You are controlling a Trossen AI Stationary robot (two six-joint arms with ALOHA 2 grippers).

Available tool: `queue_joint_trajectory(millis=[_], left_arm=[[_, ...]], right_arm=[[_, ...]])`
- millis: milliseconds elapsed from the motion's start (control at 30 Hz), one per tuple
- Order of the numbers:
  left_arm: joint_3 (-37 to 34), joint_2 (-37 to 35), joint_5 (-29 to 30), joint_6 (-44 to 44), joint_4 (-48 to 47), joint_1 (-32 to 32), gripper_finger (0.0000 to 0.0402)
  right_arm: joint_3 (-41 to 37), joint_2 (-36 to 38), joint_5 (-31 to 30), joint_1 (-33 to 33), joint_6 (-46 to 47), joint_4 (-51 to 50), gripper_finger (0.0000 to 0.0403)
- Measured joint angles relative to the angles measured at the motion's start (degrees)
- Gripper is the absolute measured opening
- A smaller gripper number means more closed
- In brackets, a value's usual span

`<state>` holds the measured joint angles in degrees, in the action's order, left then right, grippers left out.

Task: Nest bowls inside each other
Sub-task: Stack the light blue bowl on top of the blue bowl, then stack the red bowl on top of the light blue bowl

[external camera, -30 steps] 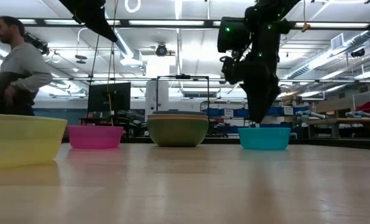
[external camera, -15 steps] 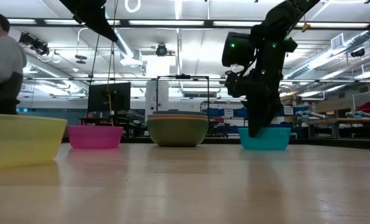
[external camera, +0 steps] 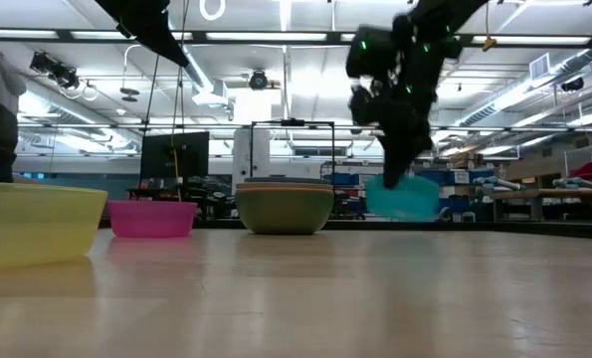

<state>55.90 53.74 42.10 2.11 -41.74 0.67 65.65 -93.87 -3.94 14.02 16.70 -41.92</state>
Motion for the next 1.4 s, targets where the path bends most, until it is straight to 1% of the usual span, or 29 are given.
queue_joint_trajectory(millis=[133,267,400,567,633,700,867,1000,1067,1233,1300,1400], left_arm=[[0.0,0.0,0.0,-0.1,0.4,0.0,0.0076],[0.0,0.0,0.0,-0.5,1.5,0.0,0.0076],[0.0,0.0,0.0,-0.6,1.6,0.0,0.0076],[0.0,0.0,0.0,-0.6,1.5,0.0,0.0076],[0.0,0.0,0.0,-0.5,1.5,0.0,0.0076],[0.0,0.0,0.0,-0.4,1.4,0.0,0.0076],[0.0,0.0,-0.1,0.1,1.3,0.0,0.0076],[0.0,0.0,-0.1,3.1,0.2,-0.3,0.0076],[0.0,0.0,-0.5,5.8,-2.9,-1.2,0.0076],[0.0,0.6,-2.4,12.0,-14.3,-4.9,0.0076],[-1.0,0.7,-4.9,13.1,-15.2,-5.9,0.0076],[-4.5,0.6,-10.1,13.3,-13.0,-7.3,0.0076]], right_arm=[[8.7,0.4,-4.0,-0.6,-3.7,-0.5,0.0001],[15.7,-2.4,-3.4,-0.4,-9.1,4.9,0.0000],[19.7,-7.4,-1.7,0.0,-11.9,9.6,0.0000],[22.3,-13.6,-1.0,0.0,-13.4,14.0,0.0002],[23.7,-15.2,-0.9,0.0,-13.8,14.3,0.0011],[25.1,-16.3,-0.9,0.0,-14.4,13.9,0.0030],[27.4,-16.7,-0.9,0.0,-14.2,11.8,0.0098],[30.2,-16.1,-1.3,0.0,-13.8,6.5,0.0145],[31.5,-15.5,-3.3,-0.1,-13.8,2.5,0.0160],[32.6,-12.8,-9.7,-1.0,-13.7,-3.5,0.0176],[32.6,-11.1,-11.0,-1.5,-13.3,-5.8,0.0175],[32.6,-8.4,-12.9,-2.3,-11.9,-9.5,0.0173]])
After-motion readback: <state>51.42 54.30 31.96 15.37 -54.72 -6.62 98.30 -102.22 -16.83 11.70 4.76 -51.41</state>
